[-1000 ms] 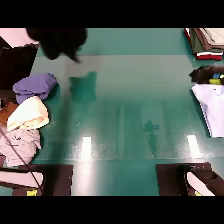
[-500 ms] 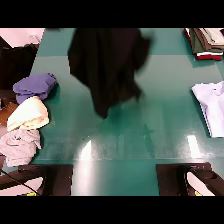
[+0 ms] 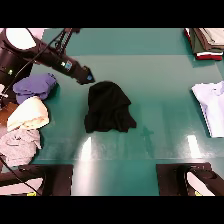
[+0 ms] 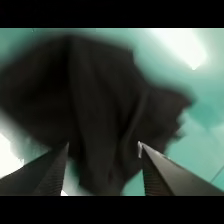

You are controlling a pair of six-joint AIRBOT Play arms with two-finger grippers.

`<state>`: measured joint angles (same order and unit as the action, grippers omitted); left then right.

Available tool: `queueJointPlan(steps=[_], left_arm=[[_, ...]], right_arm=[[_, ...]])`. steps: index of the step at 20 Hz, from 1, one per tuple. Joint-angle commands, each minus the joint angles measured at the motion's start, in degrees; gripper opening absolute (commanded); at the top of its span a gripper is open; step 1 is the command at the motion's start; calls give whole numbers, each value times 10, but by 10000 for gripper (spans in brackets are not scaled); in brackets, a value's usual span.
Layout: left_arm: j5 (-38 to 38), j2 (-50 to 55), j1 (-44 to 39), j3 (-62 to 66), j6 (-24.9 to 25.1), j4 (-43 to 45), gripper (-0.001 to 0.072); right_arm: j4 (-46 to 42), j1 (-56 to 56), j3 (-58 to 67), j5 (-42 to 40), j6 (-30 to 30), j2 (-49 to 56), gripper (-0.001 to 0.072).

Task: Fold the shirts.

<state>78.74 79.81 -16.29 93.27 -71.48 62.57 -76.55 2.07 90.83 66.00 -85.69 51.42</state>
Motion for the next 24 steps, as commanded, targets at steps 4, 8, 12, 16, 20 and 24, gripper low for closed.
queueJointPlan(steps=[4, 8, 12, 16, 20, 24], left_arm=[[33, -17, 54, -190, -30, 3, 528], [-63, -17, 54, -348, 5, -82, 530], [-92, -17, 53, -415, 64, -167, 530], [-134, -17, 53, -420, 59, -163, 530], [-153, -17, 45, -420, 44, -163, 34], [-99, -22, 42, -395, 32, -129, 21]], right_arm=[[1, -1, 0, 8, 3, 12, 18], [1, -1, 1, 42, 3, 34, 18], [5, -1, 1, 49, 2, 47, 18], [5, -1, 1, 45, 3, 46, 18], [5, -1, 1, 55, 3, 46, 18], [7, -1, -1, 84, 3, 47, 18]])
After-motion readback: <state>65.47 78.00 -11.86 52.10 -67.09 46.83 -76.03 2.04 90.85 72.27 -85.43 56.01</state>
